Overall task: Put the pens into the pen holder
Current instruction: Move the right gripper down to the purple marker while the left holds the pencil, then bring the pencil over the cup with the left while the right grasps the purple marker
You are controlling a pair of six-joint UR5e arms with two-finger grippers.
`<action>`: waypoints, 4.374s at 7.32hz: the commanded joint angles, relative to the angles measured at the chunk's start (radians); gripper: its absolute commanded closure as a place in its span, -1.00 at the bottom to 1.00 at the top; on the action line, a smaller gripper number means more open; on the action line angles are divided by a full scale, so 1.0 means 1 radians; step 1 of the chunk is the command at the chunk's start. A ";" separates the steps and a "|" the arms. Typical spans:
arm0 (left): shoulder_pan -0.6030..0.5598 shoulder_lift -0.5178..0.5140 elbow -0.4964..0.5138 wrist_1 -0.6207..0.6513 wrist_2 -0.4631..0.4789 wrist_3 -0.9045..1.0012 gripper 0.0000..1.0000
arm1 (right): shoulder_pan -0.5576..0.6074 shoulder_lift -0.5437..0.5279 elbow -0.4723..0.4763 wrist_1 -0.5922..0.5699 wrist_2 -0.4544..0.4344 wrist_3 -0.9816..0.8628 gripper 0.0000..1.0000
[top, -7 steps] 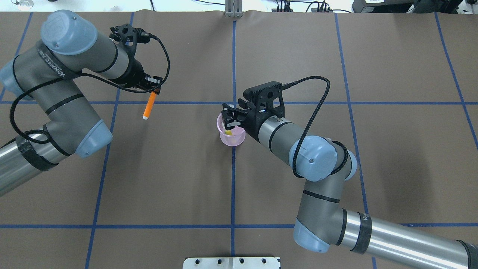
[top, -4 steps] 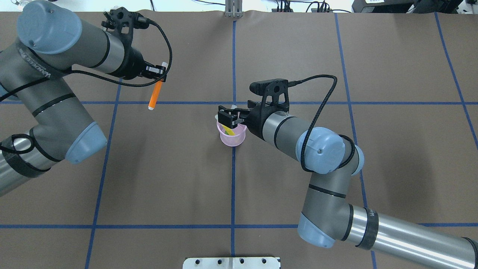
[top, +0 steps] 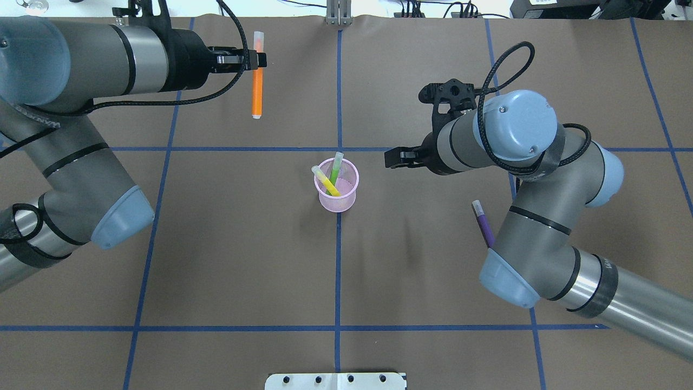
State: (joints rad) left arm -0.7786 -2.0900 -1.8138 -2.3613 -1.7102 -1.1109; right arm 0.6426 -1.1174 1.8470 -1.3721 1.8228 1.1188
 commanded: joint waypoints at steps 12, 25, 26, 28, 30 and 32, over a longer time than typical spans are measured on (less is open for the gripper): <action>0.180 -0.005 0.151 -0.328 0.238 -0.102 1.00 | 0.023 -0.162 -0.123 -0.035 0.207 -0.169 -0.51; 0.182 -0.004 0.168 -0.328 0.238 -0.102 1.00 | 0.025 -0.160 -0.140 -0.035 0.265 -0.208 1.00; 0.183 -0.004 0.168 -0.328 0.238 -0.102 1.00 | 0.034 -0.157 -0.138 -0.036 0.294 -0.208 1.00; 0.229 -0.016 0.168 -0.331 0.291 -0.102 1.00 | 0.092 -0.154 -0.111 -0.033 0.364 -0.206 1.00; 0.283 -0.039 0.212 -0.393 0.355 -0.101 1.00 | 0.130 -0.142 -0.088 -0.033 0.368 -0.203 1.00; 0.318 -0.080 0.331 -0.481 0.432 -0.096 1.00 | 0.156 -0.108 -0.071 -0.033 0.366 -0.195 1.00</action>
State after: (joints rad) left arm -0.4790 -2.1464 -1.5517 -2.7888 -1.3218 -1.2096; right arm 0.7834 -1.2457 1.7650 -1.4053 2.1904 0.9179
